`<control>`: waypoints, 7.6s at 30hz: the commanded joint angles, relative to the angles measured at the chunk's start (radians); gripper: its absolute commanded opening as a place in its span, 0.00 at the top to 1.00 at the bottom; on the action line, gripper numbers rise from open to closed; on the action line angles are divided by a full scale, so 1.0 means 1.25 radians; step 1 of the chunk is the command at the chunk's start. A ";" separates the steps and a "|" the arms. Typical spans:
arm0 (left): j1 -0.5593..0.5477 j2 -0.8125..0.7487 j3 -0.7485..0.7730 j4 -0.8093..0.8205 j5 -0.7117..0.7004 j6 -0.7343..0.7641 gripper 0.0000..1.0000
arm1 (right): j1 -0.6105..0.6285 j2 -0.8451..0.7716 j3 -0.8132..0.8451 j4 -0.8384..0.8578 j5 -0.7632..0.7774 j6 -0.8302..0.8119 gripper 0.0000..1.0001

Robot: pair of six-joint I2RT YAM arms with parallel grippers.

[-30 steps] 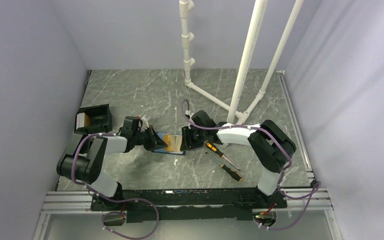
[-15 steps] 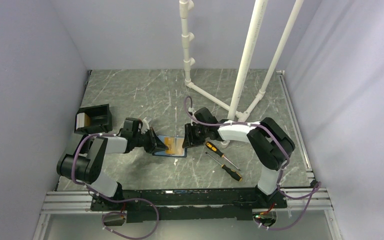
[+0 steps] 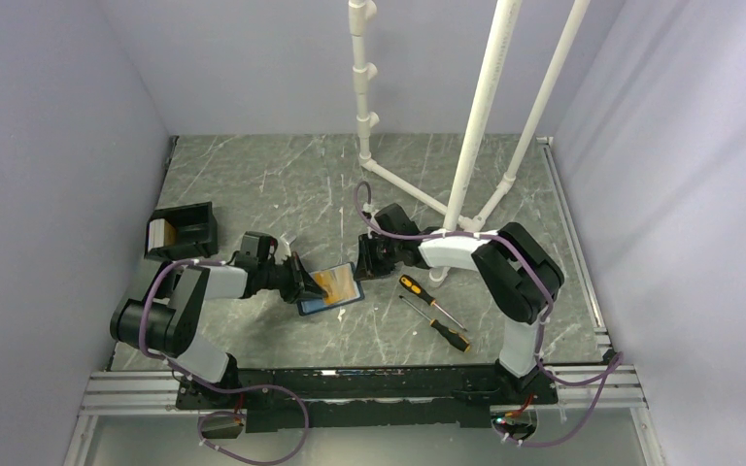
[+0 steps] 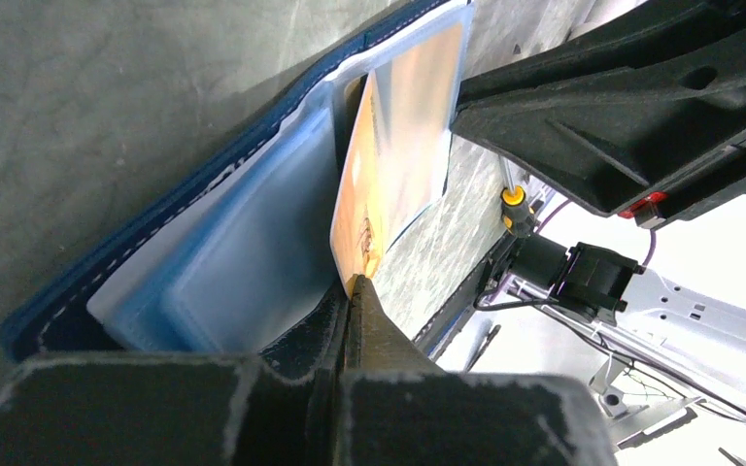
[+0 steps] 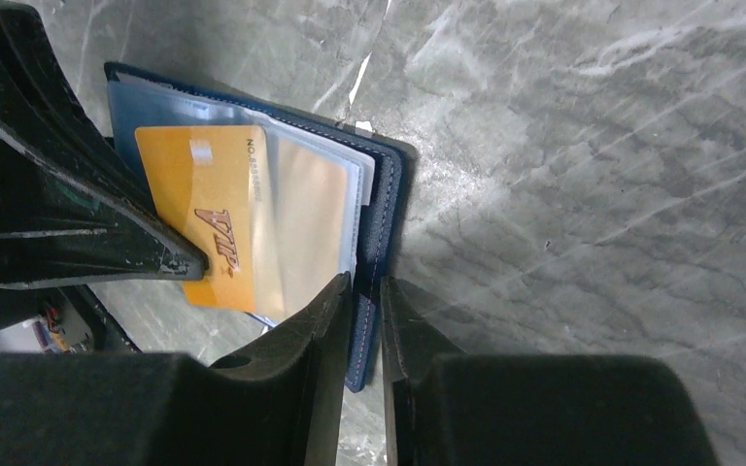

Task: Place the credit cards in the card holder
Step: Insert the credit card into the card holder, then pick up the credit card from the storage box.

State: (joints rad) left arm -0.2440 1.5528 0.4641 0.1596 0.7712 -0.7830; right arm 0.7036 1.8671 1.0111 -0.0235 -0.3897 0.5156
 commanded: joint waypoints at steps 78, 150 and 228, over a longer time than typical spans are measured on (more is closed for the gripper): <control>-0.168 -0.066 0.168 -0.261 -0.252 -0.014 0.42 | 0.051 -0.061 -0.079 0.006 0.024 -0.001 0.81; -0.195 -0.193 0.226 -0.603 -0.517 0.005 0.31 | 0.130 -0.131 -0.058 0.013 0.137 -0.074 0.81; 0.198 -0.286 0.665 -0.908 -0.825 0.365 0.01 | 0.132 -0.188 -0.114 0.073 0.076 -0.065 0.81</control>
State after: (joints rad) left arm -0.1184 1.1435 1.2125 -0.9134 -0.1333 -0.4973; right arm 0.8665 1.6794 0.8848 0.0036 -0.2577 0.4248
